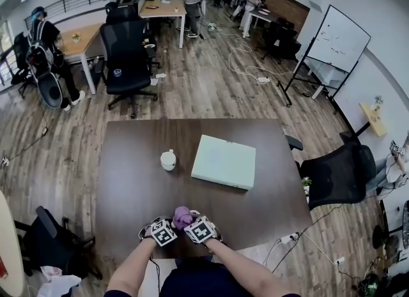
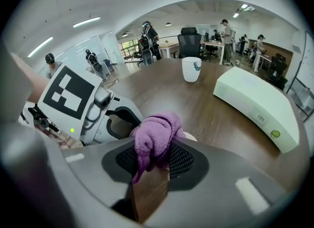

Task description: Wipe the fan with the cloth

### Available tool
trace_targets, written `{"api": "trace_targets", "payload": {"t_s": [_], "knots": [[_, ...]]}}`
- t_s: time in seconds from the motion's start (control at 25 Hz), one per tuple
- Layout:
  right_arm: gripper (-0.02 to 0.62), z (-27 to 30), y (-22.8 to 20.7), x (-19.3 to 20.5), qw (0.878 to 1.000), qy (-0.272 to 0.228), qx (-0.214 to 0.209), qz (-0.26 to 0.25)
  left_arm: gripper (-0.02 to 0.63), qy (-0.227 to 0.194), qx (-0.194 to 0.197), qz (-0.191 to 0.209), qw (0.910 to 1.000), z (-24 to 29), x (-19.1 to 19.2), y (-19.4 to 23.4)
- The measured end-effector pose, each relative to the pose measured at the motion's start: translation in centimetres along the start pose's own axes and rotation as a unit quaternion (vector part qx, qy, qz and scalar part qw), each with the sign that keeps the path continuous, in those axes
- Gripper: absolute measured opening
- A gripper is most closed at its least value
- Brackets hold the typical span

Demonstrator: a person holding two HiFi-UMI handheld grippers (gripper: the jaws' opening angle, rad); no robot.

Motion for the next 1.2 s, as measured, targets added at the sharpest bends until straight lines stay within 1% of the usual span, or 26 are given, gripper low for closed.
{"api": "trace_targets", "payload": {"t_s": [0.12, 0.24, 0.32, 0.52, 0.8, 1.2], "knots": [[0.135, 0.4, 0.3, 0.0, 1.000, 0.003, -0.007, -0.013, 0.194, -0.003, 0.001, -0.001, 1.0000, 0.0, -0.1, 0.1], [0.133, 0.2, 0.8, 0.2, 0.999, 0.012, -0.029, -0.006, 0.194, -0.005, 0.002, 0.000, 1.0000, -0.1, -0.2, 0.1], [0.135, 0.2, 1.3, 0.4, 0.999, 0.019, -0.041, -0.012, 0.193, -0.005, 0.001, 0.000, 1.0000, -0.2, -0.2, 0.1], [0.133, 0.1, 1.7, 1.9, 0.998, 0.033, -0.059, -0.017, 0.194, -0.003, 0.004, 0.000, 1.0000, 0.1, -0.1, -0.2], [0.133, -1.0, -0.3, 3.9, 0.997, 0.027, -0.068, 0.016, 0.193, -0.006, 0.000, 0.003, 1.0000, 0.0, 0.0, 0.1], [0.133, -1.9, -2.2, 4.6, 0.996, 0.016, -0.068, 0.052, 0.193, -0.002, 0.003, 0.003, 1.0000, -0.2, -0.2, 0.2]]}}
Point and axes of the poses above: the fingertips, and each gripper's own axes: z forward along the fingers, y to its left, x out of its underside, the point moved 4 cm from there along -z, backward along the fingers, and after that the axes turned 11 degrees about y, right-handed, at the moved point
